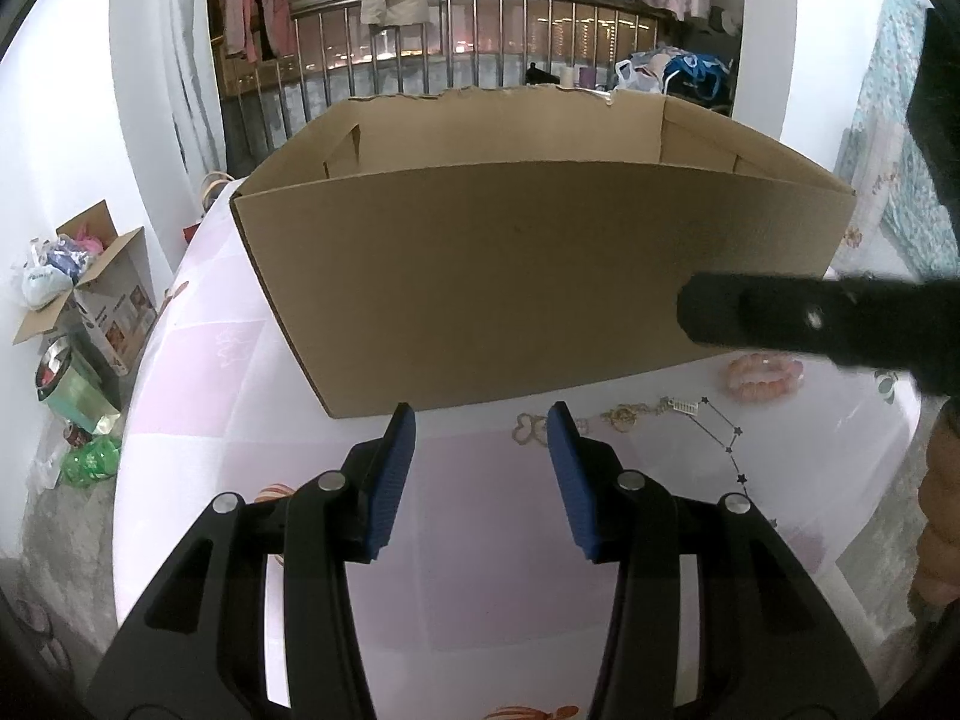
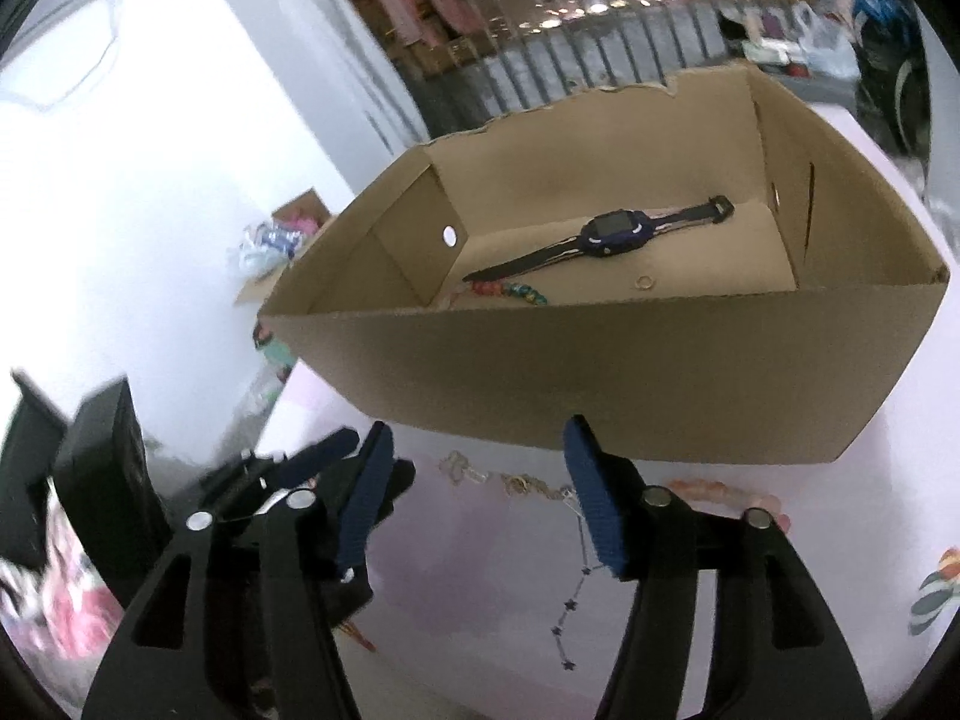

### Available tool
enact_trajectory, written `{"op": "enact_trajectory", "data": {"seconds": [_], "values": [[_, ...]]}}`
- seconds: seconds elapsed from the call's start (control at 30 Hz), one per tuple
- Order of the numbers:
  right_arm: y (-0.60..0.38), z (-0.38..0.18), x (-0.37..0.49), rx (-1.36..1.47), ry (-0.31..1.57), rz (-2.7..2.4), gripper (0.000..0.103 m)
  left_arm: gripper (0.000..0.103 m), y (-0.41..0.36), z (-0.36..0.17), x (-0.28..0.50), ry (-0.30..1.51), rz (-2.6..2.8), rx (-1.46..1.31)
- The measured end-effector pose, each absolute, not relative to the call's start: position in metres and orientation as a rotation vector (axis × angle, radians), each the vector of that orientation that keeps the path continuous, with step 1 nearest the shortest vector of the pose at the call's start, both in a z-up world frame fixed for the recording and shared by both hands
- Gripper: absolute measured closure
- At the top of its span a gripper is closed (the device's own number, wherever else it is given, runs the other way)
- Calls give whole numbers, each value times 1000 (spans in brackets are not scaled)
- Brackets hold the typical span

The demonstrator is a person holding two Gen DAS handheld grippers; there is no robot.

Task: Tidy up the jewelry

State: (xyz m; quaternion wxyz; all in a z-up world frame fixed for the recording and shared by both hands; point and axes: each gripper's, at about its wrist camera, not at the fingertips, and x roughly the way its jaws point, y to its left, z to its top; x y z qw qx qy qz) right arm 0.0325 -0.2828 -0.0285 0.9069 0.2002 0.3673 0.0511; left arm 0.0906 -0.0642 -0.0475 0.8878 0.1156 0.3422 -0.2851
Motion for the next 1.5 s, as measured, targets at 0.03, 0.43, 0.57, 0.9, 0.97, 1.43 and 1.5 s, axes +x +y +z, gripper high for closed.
{"op": "enact_trajectory", "data": {"seconds": [0.03, 0.43, 0.57, 0.9, 0.97, 1.43, 1.5], "values": [[-280, -28, 30, 379, 759, 112, 40, 59, -65, -48, 91, 712, -593, 241], [-279, -33, 12, 193, 777, 121, 39, 59, -74, -47, 89, 708, -609, 252], [-281, -32, 8, 183, 768, 112, 39, 59, -76, -44, 88, 695, -609, 257], [-285, -30, 6, 179, 748, 121, 39, 59, -75, -42, 86, 688, -613, 254], [-283, -30, 6, 164, 745, 127, 39, 59, -74, -43, 87, 691, -615, 253], [-279, -29, -1, 172, 708, 144, 40, 59, -63, -49, 88, 716, -675, 285], [-280, -33, 3, 190, 723, 165, 45, 60, -67, -53, 89, 722, -696, 306]]}}
